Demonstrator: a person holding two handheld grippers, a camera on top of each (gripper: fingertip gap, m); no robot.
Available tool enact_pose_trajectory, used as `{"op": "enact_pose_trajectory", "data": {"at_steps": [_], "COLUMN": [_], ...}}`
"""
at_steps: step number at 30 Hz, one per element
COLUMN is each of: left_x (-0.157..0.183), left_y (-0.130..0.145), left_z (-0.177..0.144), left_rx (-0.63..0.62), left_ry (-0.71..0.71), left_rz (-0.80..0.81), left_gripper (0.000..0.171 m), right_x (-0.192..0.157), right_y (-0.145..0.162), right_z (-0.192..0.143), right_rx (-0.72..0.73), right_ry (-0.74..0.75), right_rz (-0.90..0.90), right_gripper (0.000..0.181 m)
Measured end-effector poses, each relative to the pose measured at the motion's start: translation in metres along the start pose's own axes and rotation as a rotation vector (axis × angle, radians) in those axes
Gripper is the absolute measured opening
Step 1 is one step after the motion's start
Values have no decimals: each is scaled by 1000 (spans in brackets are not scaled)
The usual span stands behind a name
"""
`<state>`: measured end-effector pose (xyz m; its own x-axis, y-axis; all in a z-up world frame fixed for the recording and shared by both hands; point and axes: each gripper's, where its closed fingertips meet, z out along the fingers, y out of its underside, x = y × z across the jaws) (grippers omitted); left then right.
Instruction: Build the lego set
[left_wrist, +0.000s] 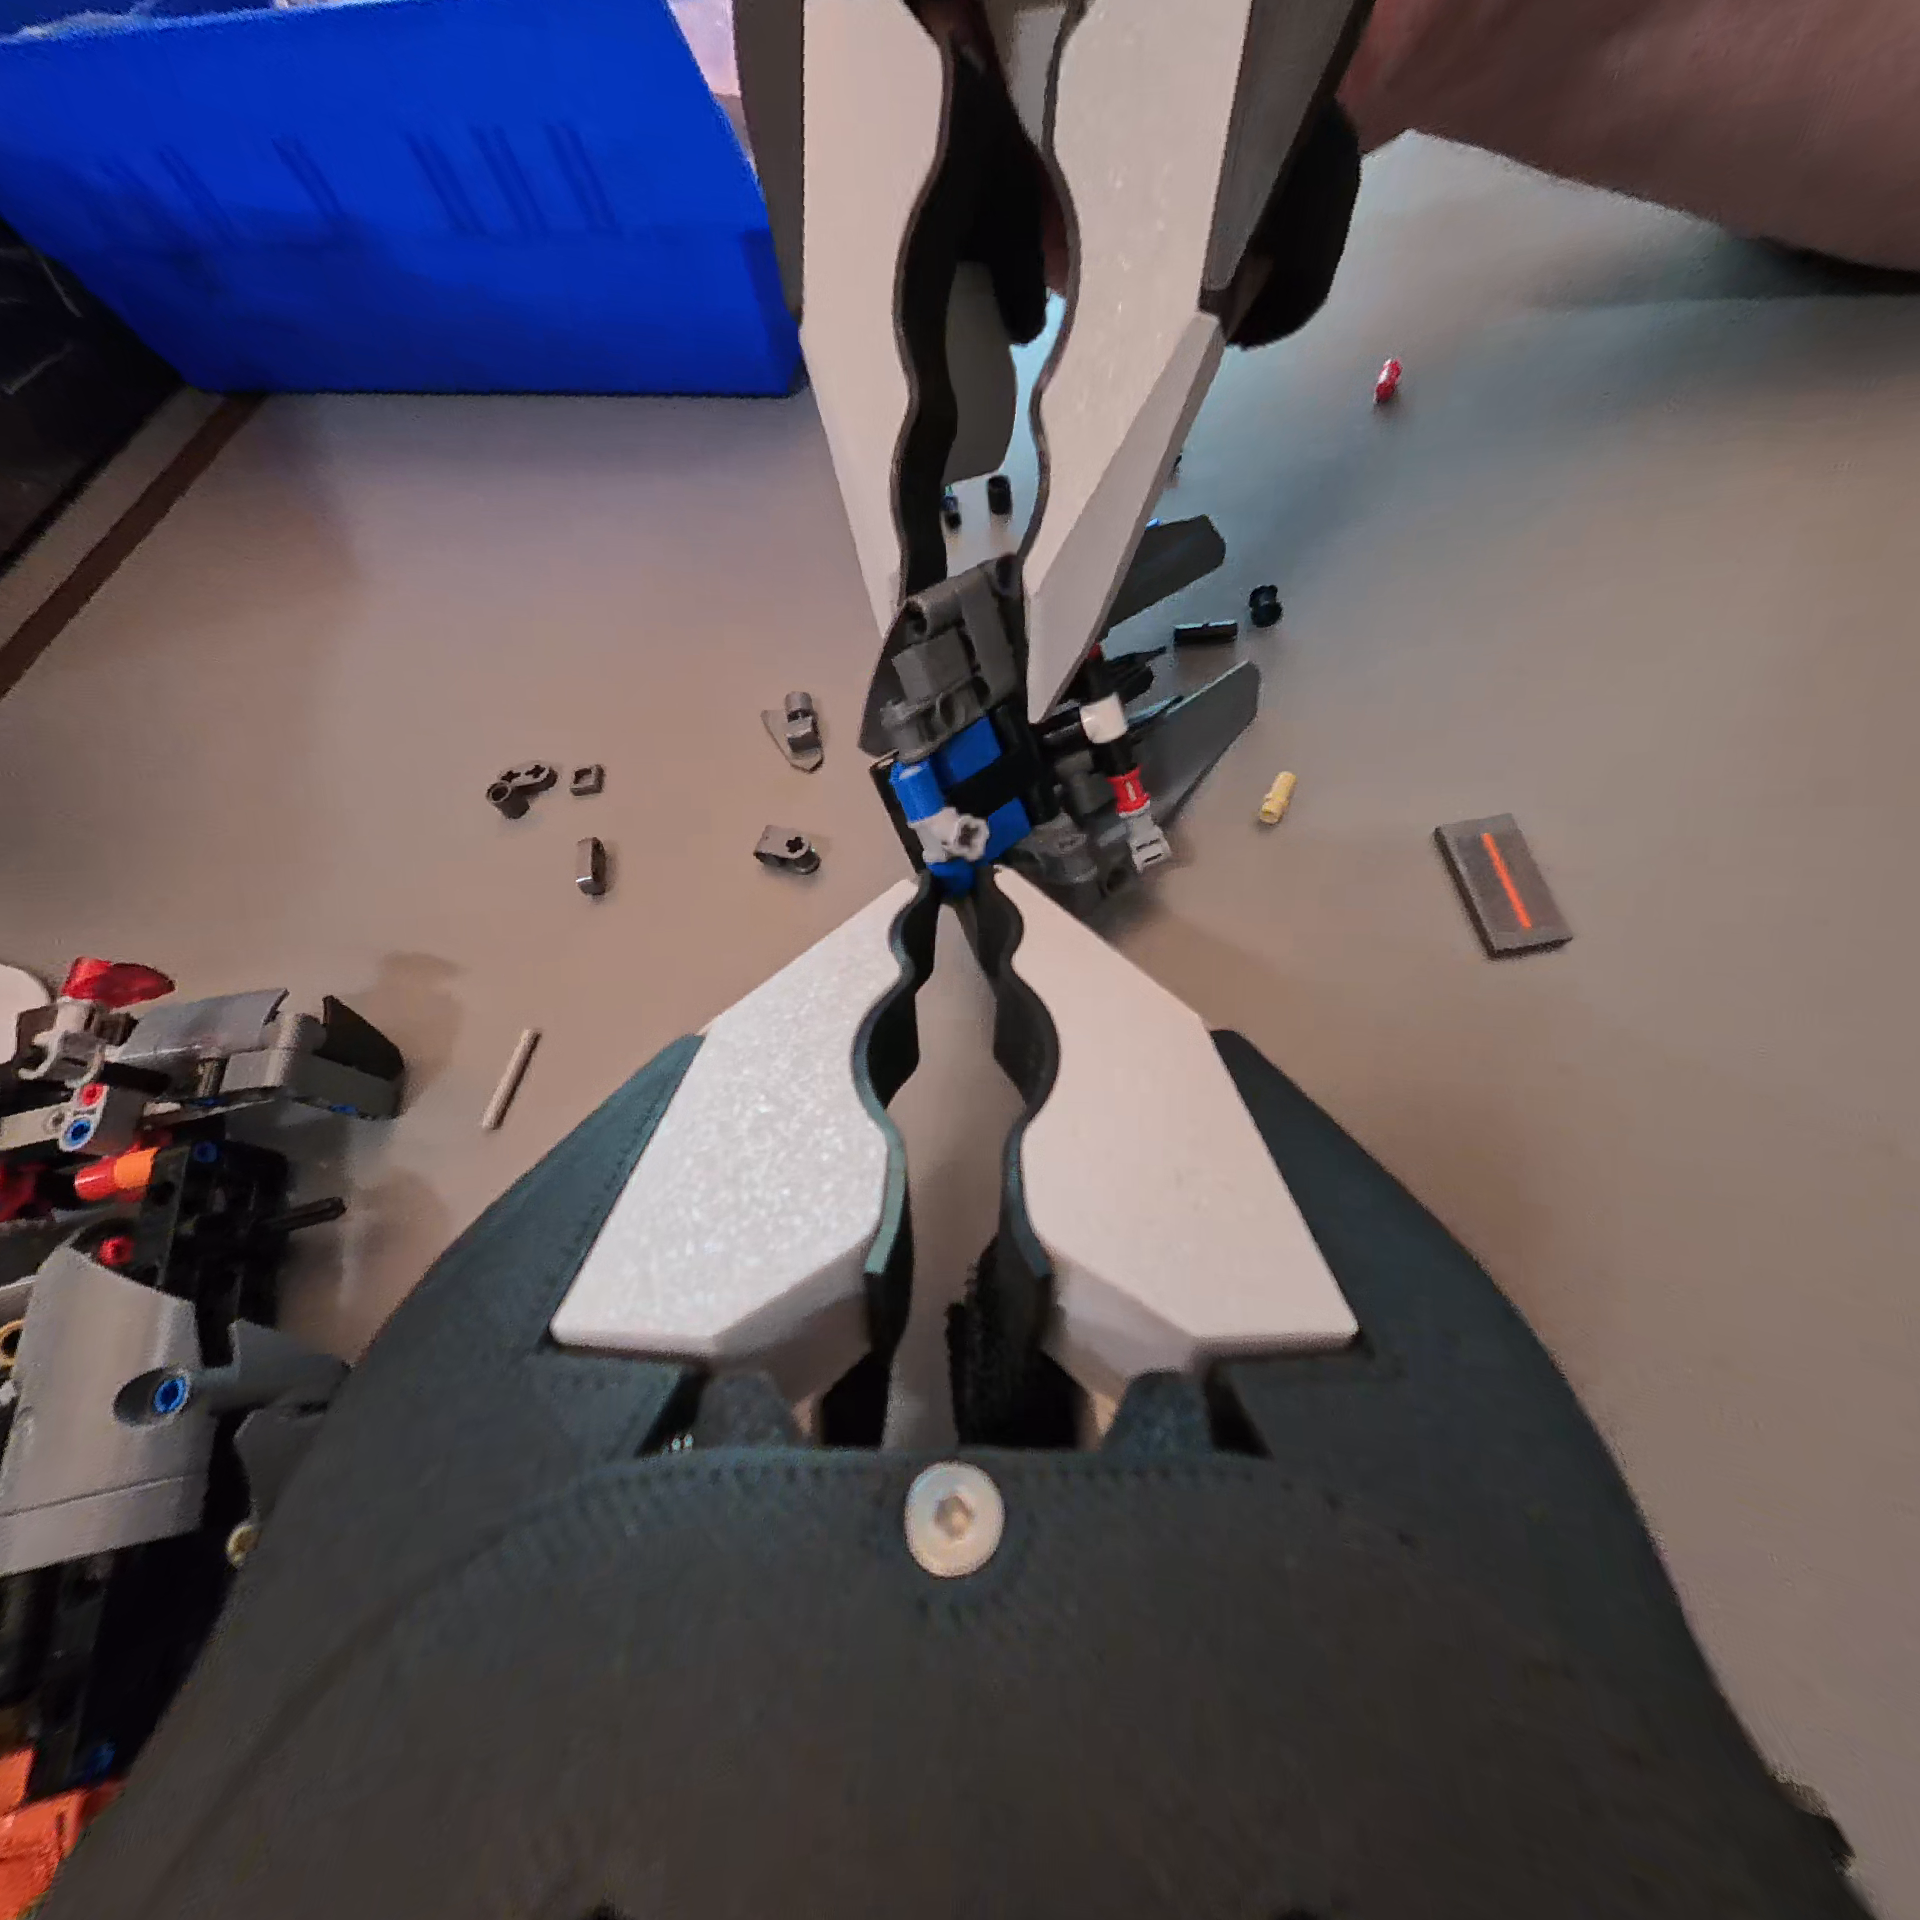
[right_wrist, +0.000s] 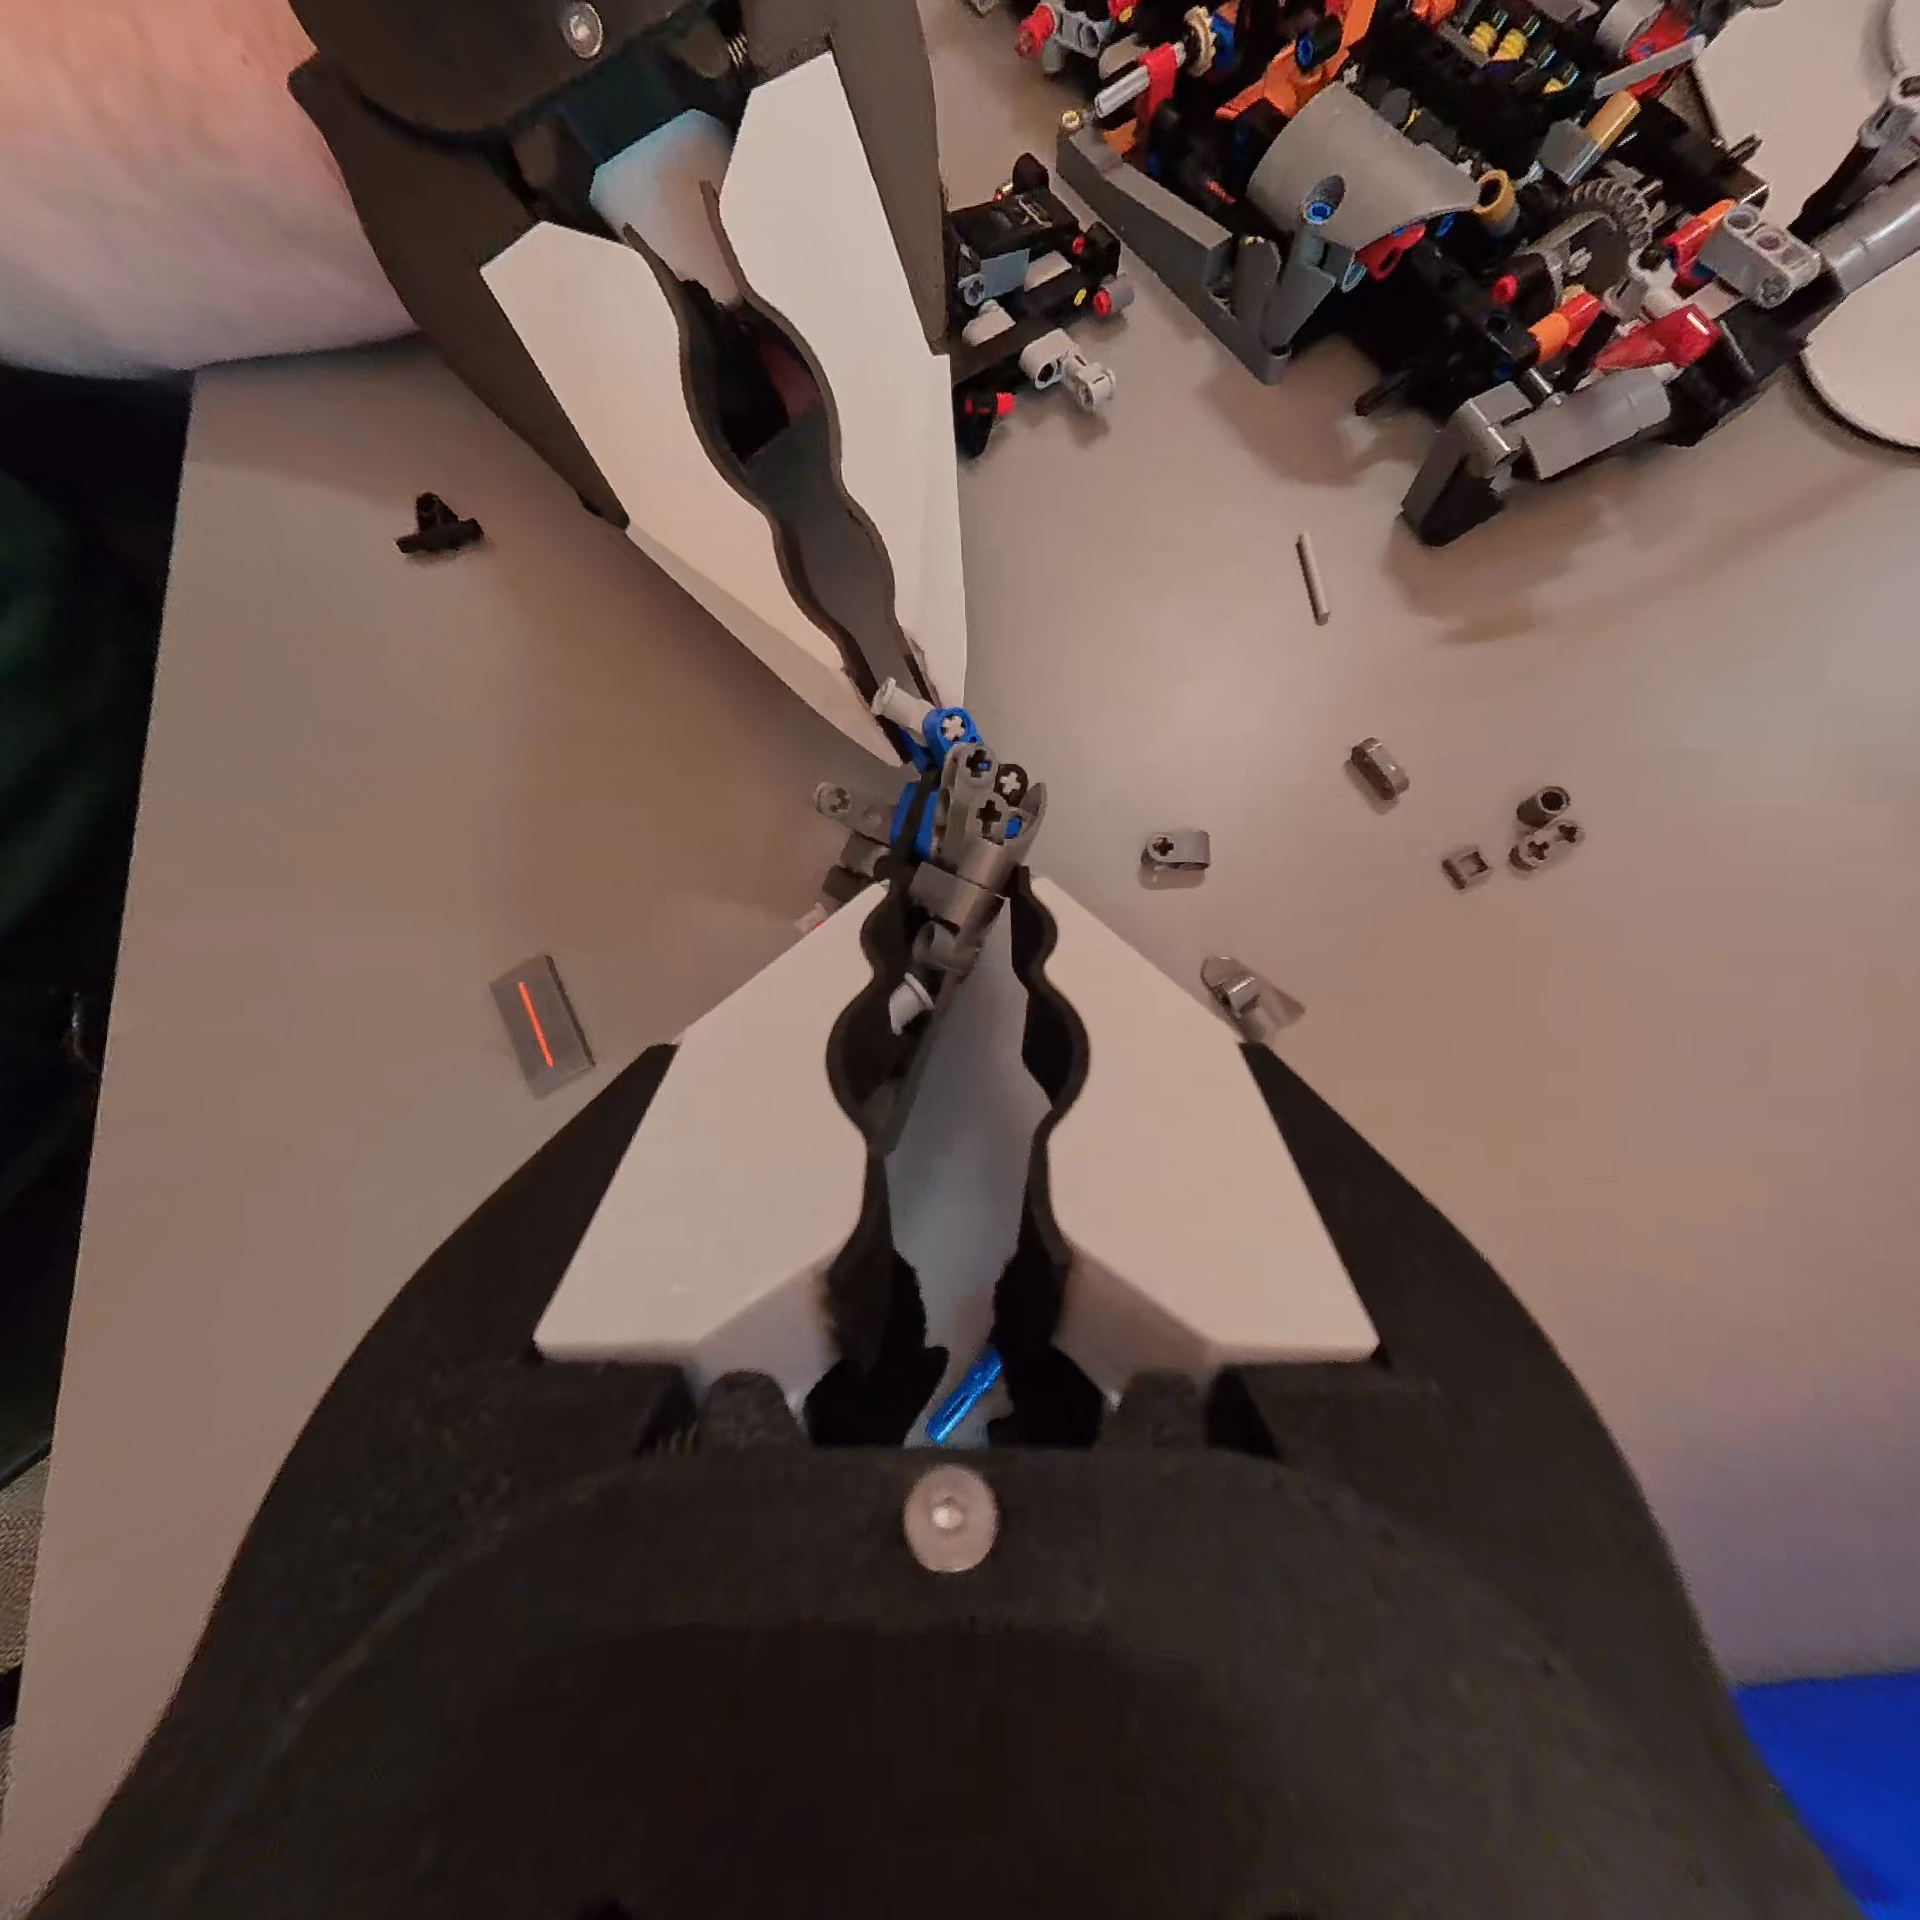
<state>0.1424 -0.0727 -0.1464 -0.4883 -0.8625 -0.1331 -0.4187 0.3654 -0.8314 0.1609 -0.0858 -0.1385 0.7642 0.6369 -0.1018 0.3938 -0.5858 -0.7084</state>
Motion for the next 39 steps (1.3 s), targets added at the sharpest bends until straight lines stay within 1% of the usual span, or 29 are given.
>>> {"op": "enact_pose_trajectory", "data": {"at_steps": [14, 21, 26, 30, 35, 37, 39], "left_x": [-3, -4, -5, 1, 3, 3, 4], "left_y": [5, 9, 1, 0, -3, -2, -1], "left_z": [3, 8, 4, 8, 8, 9, 9], "left_rx": [-32, -77, -15, -17, -15, -23, -31], "left_ry": [-51, -102, -80, -57, -64, -67, -69], "left_rz": [33, 83, 33, 48, 70, 78, 89], "left_gripper": [5, 5, 5, 5, 5, 5, 5], "right_x": [1, 4, 6, 8, 0, 0, 0], "right_y": [-3, -2, -5, -14, -17, -17, -16], "right_z": [2, 4, -2, -7, -5, -4, -3], "right_rx": [-36, -52, -12, 37, 34, 25, 24], "right_ry": [80, 101, 82, 107, 116, 138, 127], "right_rz": [-48, -20, -1, -31, -125, -161, -138], "right_gripper": [17, 16, 17, 23, 8, 8, 8]}}
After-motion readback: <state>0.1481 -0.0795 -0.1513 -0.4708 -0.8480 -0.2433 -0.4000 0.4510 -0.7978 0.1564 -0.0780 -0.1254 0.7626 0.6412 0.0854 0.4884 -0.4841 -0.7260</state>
